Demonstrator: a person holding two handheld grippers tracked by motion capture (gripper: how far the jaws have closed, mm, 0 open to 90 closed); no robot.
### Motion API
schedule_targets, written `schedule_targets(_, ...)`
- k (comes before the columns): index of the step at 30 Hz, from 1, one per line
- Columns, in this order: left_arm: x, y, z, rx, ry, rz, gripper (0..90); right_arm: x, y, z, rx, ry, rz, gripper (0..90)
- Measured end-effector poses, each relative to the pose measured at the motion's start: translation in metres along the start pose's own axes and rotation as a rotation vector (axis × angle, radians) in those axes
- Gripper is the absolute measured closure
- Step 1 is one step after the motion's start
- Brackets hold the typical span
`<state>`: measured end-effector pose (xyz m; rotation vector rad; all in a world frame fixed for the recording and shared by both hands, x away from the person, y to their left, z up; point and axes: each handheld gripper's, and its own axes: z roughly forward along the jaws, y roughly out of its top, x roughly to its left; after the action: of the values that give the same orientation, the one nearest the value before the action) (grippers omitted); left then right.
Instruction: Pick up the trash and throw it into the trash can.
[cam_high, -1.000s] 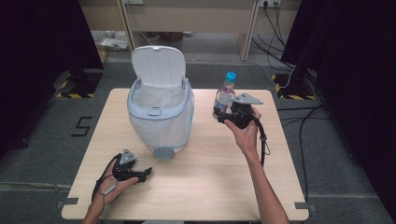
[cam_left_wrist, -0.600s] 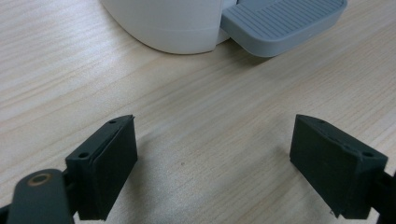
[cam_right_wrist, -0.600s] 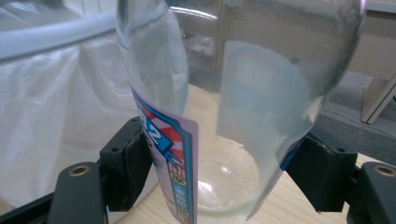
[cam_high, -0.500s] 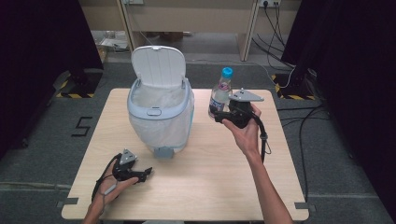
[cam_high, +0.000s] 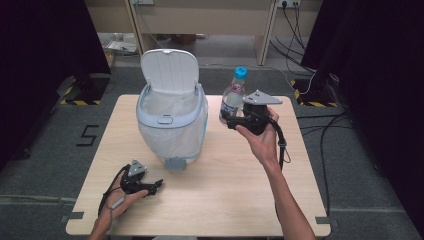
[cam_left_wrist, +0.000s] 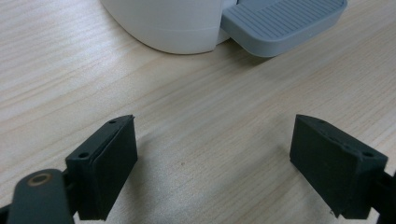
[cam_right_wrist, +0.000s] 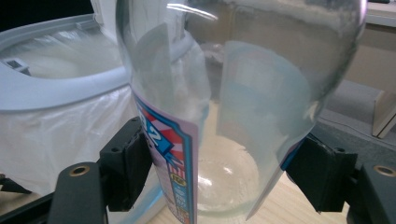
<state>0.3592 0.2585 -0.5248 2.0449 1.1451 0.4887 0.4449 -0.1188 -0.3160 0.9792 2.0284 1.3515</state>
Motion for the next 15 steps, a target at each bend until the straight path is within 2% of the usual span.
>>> schedule_targets(4,0.000,0.000,0.000,0.000,0.000,0.000,13.9,0.003,0.005,-0.002,-0.010,0.018,0.009,27.9)
schedule_targets(15,0.000,0.000,0.000,0.000,0.000,-0.001,13.9,0.012,0.022,-0.009,-0.030,0.037,-0.020,27.9)
